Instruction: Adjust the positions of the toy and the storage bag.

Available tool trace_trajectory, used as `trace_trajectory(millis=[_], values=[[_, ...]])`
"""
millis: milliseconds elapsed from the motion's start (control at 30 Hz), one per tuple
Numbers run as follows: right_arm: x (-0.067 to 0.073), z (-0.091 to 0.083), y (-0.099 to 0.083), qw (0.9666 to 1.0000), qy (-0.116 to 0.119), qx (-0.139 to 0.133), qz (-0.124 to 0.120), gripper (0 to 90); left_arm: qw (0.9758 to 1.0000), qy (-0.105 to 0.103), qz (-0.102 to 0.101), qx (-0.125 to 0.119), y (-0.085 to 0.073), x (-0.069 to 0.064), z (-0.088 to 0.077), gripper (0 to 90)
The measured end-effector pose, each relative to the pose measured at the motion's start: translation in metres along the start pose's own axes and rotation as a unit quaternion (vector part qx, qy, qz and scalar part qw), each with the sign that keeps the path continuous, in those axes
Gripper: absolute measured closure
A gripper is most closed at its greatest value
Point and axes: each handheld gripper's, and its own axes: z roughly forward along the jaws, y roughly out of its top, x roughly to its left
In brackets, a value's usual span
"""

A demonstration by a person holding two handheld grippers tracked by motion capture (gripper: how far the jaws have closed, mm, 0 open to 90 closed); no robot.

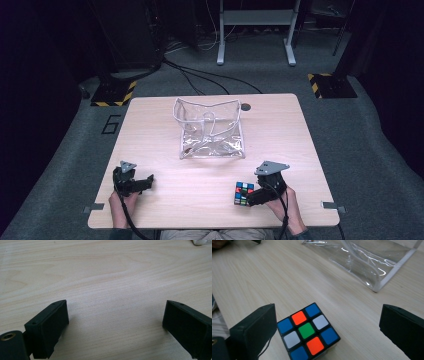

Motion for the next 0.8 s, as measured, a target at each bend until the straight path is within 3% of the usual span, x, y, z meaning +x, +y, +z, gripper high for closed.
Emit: trace_trajectory(millis=[367, 800], values=[[0.013, 0.015, -0.006, 0.999, 0.028, 0.021, -0.03, 4.4, 1.0, 0.0, 0.0, -0.001, 0.0, 0.0, 0.0, 6.3], [0.014, 0.033, -0.015, 0.9973, 0.032, 0.044, -0.049, 9.8, 1.0, 0.0, 0.0, -0.001, 0.0, 0.0, 0.0, 6.3]])
